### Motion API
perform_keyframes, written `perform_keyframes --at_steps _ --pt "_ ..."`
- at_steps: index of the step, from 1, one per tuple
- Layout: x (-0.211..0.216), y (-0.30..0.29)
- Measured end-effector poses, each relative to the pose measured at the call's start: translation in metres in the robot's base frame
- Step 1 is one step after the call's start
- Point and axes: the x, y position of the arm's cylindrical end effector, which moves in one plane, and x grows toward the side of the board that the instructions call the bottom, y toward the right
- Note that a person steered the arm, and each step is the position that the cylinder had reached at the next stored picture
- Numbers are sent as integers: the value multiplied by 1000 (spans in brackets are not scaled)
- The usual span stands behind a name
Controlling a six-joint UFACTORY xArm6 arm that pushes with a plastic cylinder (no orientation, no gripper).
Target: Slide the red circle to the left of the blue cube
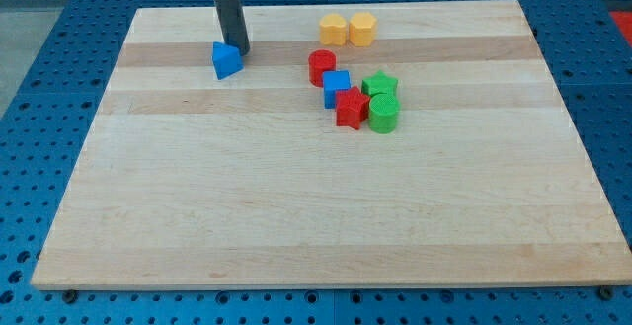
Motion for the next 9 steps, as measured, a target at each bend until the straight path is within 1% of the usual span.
perform_keyframes --at_steps 1,2,4,6,9 --pt "17 -3" --pt "17 12" --pt "2 81" --pt "2 126" --pt "34 127"
